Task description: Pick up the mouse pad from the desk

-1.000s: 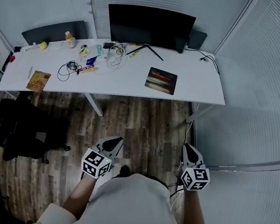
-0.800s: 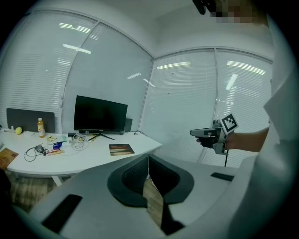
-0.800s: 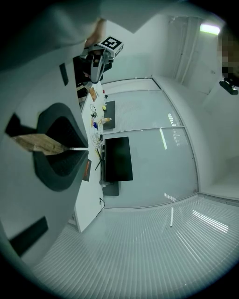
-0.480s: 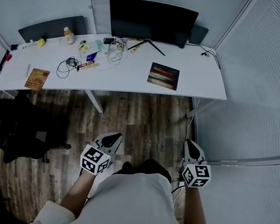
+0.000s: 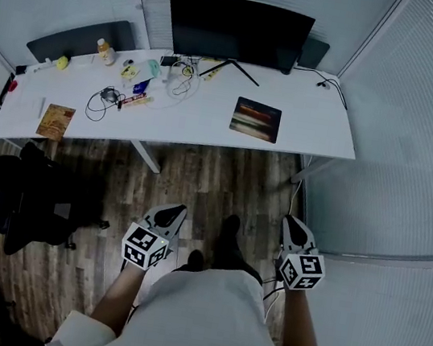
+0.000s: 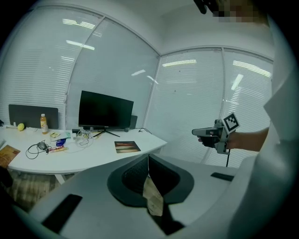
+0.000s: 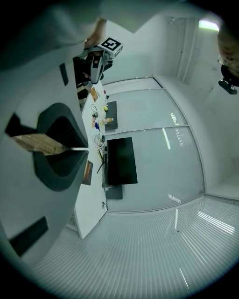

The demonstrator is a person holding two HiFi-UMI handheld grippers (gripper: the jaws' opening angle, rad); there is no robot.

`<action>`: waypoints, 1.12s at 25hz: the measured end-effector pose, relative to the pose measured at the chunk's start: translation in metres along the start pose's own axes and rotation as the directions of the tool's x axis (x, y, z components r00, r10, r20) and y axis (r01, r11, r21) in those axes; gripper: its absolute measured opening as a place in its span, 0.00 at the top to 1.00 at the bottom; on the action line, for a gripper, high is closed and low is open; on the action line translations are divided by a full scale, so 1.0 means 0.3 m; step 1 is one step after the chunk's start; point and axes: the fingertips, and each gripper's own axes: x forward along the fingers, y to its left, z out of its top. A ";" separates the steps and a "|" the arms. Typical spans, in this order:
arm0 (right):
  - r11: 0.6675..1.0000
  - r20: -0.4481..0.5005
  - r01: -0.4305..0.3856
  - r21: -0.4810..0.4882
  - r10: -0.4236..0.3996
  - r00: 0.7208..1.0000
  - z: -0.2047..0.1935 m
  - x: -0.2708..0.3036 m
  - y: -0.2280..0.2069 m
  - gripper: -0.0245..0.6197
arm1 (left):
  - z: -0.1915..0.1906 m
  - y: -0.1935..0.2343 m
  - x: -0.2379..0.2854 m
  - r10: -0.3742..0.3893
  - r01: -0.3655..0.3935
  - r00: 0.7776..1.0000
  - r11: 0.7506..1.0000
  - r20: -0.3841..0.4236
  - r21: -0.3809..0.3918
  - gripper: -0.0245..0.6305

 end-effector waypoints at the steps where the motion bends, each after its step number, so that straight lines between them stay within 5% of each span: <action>1: 1.000 0.001 -0.005 -0.001 0.005 1.000 0.009 0.020 -0.013 0.90 | 0.010 0.010 0.016 0.005 -0.005 1.000 1.000 0.002 -0.002 0.93; 28: 0.980 -0.052 -0.200 -0.015 0.199 0.979 0.272 0.645 -0.440 0.90 | 0.315 0.193 0.588 0.148 -0.152 0.987 0.986 -0.056 -0.063 0.93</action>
